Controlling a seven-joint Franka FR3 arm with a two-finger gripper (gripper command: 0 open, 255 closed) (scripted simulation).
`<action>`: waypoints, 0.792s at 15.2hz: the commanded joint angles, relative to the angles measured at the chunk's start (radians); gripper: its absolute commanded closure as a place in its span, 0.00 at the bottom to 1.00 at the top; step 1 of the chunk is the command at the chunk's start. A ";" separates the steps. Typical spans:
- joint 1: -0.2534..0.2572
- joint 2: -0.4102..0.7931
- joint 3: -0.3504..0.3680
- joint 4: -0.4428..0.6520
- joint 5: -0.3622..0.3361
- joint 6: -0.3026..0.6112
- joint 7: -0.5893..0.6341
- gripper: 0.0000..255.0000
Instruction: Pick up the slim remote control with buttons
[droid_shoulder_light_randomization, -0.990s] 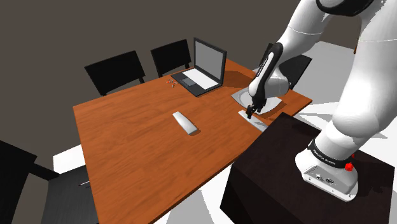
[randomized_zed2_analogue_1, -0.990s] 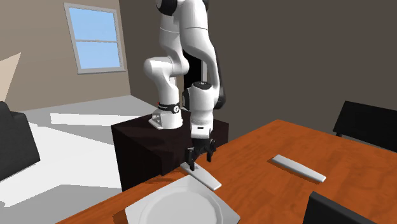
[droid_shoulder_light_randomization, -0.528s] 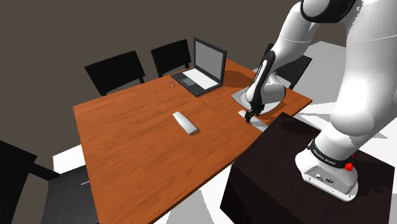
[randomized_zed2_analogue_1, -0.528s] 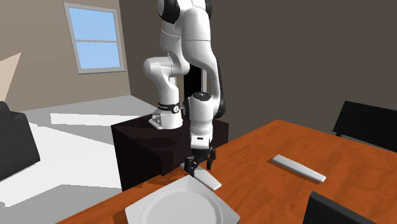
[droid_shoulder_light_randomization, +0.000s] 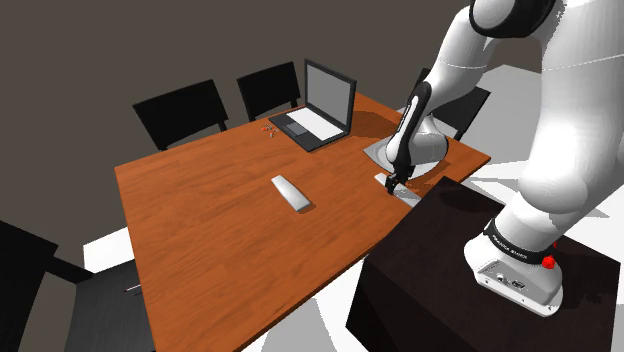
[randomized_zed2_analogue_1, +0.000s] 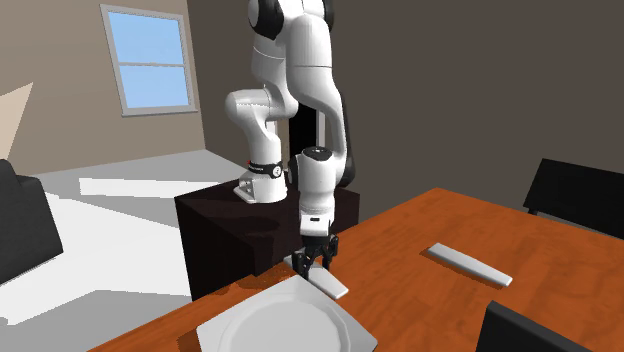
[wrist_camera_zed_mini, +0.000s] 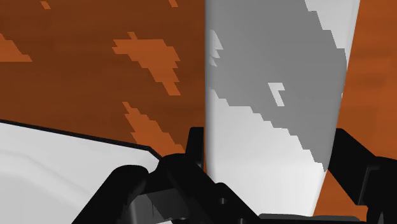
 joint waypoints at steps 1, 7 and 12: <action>0.001 0.002 0.001 0.001 0.000 0.000 0.000 1.00; 0.034 -0.078 -0.037 -0.028 -0.008 -0.054 0.007 1.00; 0.089 -0.172 -0.097 -0.059 -0.033 -0.121 0.029 1.00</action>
